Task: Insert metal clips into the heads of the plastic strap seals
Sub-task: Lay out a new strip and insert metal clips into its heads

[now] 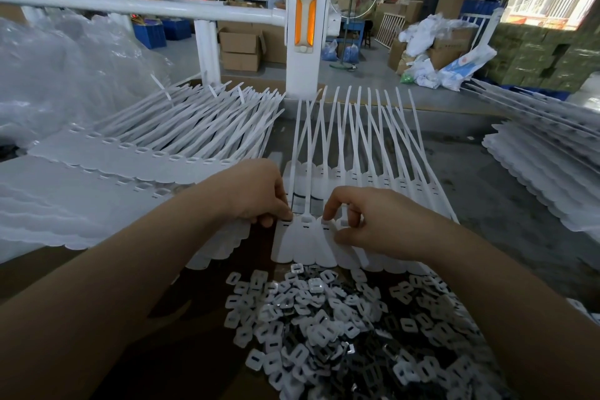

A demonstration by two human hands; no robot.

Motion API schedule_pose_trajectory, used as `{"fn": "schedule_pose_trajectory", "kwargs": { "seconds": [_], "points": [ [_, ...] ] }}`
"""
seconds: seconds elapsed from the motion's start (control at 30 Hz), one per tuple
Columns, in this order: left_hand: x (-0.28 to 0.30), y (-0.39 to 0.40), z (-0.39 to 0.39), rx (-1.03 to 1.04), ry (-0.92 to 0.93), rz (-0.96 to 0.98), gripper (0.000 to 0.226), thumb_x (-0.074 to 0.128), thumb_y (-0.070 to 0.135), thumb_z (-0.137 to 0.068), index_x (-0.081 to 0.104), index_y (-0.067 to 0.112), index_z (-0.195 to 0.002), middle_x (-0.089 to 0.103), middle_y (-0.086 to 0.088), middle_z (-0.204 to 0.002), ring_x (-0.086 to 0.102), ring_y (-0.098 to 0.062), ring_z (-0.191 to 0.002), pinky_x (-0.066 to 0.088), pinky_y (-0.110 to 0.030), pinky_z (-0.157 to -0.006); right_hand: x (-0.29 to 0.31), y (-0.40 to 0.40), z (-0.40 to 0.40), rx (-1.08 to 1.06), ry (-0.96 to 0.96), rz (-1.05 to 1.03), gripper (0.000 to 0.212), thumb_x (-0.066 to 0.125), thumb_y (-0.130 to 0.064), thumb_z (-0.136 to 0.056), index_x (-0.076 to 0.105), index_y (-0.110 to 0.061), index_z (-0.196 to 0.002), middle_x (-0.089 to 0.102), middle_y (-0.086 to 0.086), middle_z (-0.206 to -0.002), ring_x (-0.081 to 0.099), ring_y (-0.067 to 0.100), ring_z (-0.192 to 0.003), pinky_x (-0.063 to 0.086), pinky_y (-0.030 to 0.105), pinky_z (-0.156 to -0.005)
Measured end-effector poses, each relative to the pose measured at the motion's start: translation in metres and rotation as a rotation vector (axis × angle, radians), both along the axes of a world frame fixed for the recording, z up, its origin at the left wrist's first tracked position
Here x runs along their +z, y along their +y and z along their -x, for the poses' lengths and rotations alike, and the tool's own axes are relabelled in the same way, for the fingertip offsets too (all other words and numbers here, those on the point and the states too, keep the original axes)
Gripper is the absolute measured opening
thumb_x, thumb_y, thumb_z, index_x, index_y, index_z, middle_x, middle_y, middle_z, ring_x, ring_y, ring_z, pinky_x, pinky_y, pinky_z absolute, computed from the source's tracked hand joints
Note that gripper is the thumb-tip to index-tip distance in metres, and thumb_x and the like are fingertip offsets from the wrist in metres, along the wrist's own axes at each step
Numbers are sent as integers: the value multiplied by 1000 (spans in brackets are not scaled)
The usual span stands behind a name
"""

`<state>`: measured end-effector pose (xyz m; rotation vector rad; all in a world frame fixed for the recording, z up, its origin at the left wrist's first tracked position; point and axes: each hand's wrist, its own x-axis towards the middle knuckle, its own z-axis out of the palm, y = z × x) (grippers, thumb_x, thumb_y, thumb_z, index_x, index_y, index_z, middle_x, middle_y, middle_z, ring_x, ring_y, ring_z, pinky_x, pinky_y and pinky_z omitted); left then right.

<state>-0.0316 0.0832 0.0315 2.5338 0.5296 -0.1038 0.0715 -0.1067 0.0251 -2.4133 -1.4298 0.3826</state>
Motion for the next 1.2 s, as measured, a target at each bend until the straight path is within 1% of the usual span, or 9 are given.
{"fn": "schedule_pose_trajectory", "kwargs": {
  "seconds": [0.13,0.27,0.43,0.57,0.7,0.9,1.07,1.13,1.2],
  "points": [
    [4,3,1,6,25,55,10,71,26,-88,73,18,-83,72,2,-64,64,-10,-58,47,-17,-48,1,-1,0,5,3,1,23,69,-32,-85,55,-45,-98,54,-14,-81,53,3,-71,45,25,-62],
    [5,3,1,9,27,85,9,73,24,-86,75,15,-86,72,1,-63,64,-12,-57,51,-25,-59,1,-1,1,8,3,1,22,69,-32,-86,55,-44,-99,54,-13,-81,53,4,-72,47,26,-64],
    [4,-1,1,25,17,41,11,75,28,-85,74,17,-81,70,3,-57,58,-8,-49,47,-16,-47,1,-2,1,12,-5,3,22,68,-32,-86,55,-43,-100,54,-13,-82,53,3,-73,44,25,-63],
    [3,-2,2,18,1,16,12,73,28,-86,74,16,-83,70,2,-59,59,-9,-51,47,-16,-48,2,-2,2,8,-4,11,22,68,-33,-86,55,-43,-100,55,-12,-81,54,5,-72,47,26,-64],
    [2,-6,6,-14,-8,-61,14,71,31,-88,71,18,-82,71,2,-61,62,-7,-55,47,-15,-50,2,-2,2,7,0,13,23,68,-33,-86,54,-44,-100,55,-13,-81,54,5,-71,45,25,-63],
    [-2,-13,11,-62,-56,-256,16,65,32,-92,64,17,-88,61,7,-74,55,-2,-62,40,-17,-55,2,-1,4,8,-5,25,23,67,-33,-87,52,-45,-100,55,-12,-81,56,7,-73,51,29,-67],
    [2,-4,13,-37,-64,-50,10,64,19,-93,66,17,-84,66,6,-55,62,0,-50,40,-11,-45,2,-2,4,11,-12,20,23,67,-33,-87,52,-44,-100,53,-14,-81,53,3,-74,47,26,-65],
    [2,-2,12,-30,-64,-11,9,63,16,-93,67,16,-85,66,6,-54,62,0,-49,41,-11,-43,2,-1,4,10,-13,22,23,67,-33,-87,52,-44,-100,53,-14,-81,53,3,-73,45,26,-64],
    [2,-2,11,-26,-67,7,9,65,17,-92,69,16,-83,69,2,-58,65,-7,-53,45,-14,-46,2,-1,3,8,-15,24,23,67,-33,-87,52,-44,-101,54,-14,-81,53,3,-73,45,26,-64]
  ]
}}
